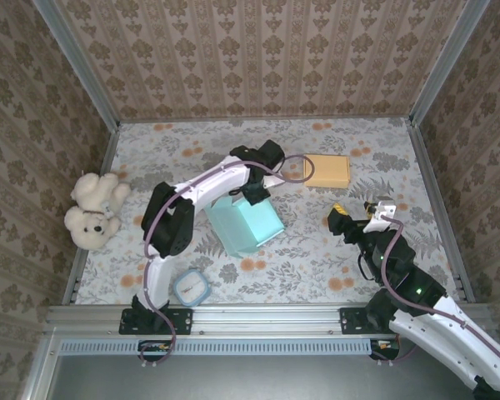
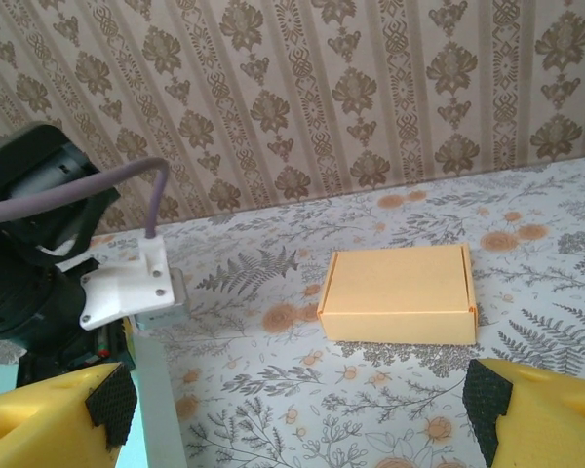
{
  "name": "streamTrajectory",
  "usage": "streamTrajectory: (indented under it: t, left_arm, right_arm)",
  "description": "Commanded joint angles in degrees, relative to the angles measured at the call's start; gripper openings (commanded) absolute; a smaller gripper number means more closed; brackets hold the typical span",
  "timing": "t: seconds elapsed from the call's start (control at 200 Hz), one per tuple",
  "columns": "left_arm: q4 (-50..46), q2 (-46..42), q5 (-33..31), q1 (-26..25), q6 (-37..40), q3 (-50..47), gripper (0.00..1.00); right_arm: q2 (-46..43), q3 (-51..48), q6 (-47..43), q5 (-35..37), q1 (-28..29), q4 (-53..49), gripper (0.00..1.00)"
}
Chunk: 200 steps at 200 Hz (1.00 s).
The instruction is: Fold the paper box
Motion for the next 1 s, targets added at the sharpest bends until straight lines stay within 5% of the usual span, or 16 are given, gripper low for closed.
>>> streamTrajectory:
  t: [0.0,0.73,0.995]
  left_arm:
    - [-8.01,4.35,-4.43,-1.29,2.45,4.44,0.01]
    - [-11.35,8.16,-9.19,-4.30,3.41,14.82,0.29]
    - [-9.17,4.47,-10.50,-4.91,0.43,15.70,0.30]
  right_arm:
    - [-0.91,-0.23,-0.69,0.17,-0.26,-0.08,0.90]
    - [-0.83,-1.06,-0.19,-0.13,-0.44,0.02,0.90]
    - [-0.83,-1.11,-0.18,-0.26,-0.53,0.08,0.90]
